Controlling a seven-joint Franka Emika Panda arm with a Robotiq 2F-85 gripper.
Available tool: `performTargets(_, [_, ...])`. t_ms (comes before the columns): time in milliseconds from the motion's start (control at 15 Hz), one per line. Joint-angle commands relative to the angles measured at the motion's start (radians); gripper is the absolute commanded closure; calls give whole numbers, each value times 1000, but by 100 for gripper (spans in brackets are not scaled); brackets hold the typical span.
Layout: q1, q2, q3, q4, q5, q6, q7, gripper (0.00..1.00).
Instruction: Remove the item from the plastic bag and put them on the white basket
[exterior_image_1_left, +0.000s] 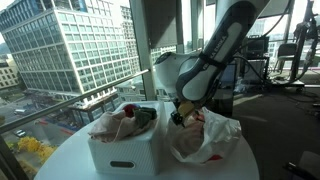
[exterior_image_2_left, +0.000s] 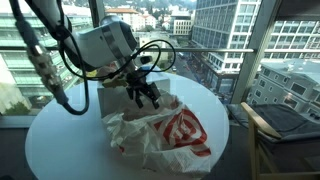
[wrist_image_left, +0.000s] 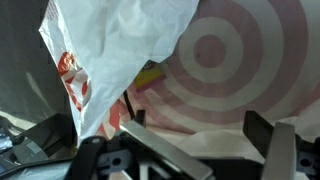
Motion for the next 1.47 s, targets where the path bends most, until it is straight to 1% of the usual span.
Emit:
performTargets(0, [-19, 40, -36, -3, 7, 58, -90, 0])
performTargets(267, [-38, 101, -63, -2, 8, 159, -195, 0])
performTargets(467, [-29, 129, -74, 5, 6, 252, -302, 0])
performTargets(533, [-18, 138, -86, 9, 6, 258, -319, 0])
performTargets(667, [-24, 142, -88, 1, 40, 240, -367, 0])
performTargets(800, [-25, 140, -99, -16, 51, 235, -382, 0])
performTargets(1000, [-14, 136, -135, -46, 40, 244, -363, 0])
performTargets(1067, [0, 136, -159, -50, 17, 242, -335, 0])
performTargets(1400, [18, 155, -205, -51, 8, 228, -330, 0])
